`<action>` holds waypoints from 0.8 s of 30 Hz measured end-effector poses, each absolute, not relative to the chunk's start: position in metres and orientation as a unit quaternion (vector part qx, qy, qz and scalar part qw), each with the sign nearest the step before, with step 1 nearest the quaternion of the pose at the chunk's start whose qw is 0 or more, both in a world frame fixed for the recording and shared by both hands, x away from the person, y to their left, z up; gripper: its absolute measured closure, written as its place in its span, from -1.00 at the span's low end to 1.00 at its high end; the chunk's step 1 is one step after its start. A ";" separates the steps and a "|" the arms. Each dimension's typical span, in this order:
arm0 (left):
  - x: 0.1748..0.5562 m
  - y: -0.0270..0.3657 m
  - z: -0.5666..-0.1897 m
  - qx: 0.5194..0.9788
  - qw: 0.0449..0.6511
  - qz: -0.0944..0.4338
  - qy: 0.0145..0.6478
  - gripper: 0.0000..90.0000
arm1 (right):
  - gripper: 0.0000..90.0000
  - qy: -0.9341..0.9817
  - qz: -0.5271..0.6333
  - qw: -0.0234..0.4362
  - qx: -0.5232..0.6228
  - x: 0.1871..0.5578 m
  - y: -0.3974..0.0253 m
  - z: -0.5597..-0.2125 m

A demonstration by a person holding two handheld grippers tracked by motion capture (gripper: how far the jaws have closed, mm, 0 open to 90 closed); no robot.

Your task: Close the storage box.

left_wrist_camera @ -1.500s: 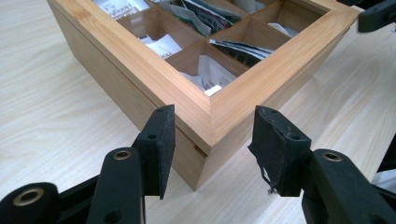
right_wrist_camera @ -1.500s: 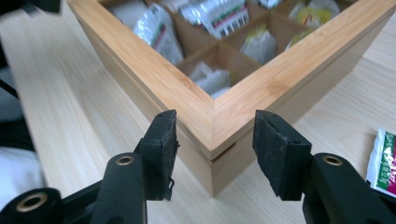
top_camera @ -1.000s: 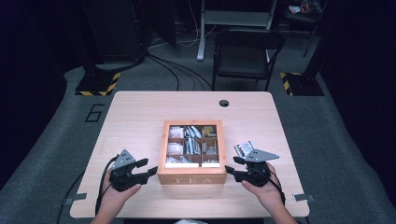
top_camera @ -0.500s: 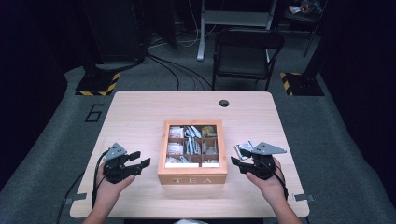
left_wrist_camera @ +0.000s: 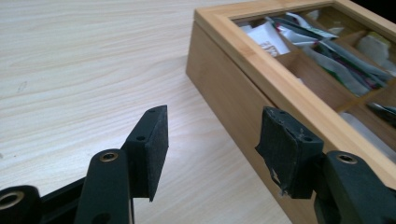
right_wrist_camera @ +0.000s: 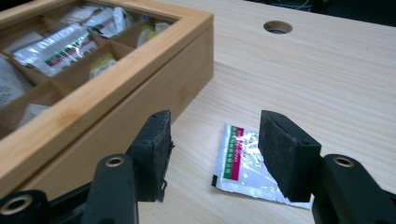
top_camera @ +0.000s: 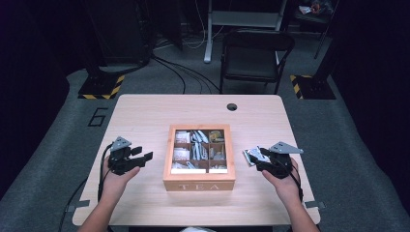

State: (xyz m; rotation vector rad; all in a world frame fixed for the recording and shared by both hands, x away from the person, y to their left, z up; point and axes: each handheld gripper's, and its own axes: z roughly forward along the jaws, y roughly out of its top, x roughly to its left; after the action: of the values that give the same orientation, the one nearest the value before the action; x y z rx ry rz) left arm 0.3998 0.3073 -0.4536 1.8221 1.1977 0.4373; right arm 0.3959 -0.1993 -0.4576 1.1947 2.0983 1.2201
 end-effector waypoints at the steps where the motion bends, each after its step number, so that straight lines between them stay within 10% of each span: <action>1: 0.401 0.308 -0.455 0.732 0.443 0.174 0.487 -0.06 | -0.03 0.756 0.439 0.217 0.434 0.396 -0.200 -0.459; 24: 0.405 0.325 -0.491 0.749 0.393 0.188 0.499 -0.11 | -0.04 0.764 0.403 0.181 0.470 0.404 -0.214 -0.498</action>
State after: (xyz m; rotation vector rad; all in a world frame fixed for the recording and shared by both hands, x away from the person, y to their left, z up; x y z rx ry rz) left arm 0.4052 0.3250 -0.4915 1.9012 1.2666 0.4776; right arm 0.4039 -0.2139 -0.4981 1.3279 2.1576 1.1374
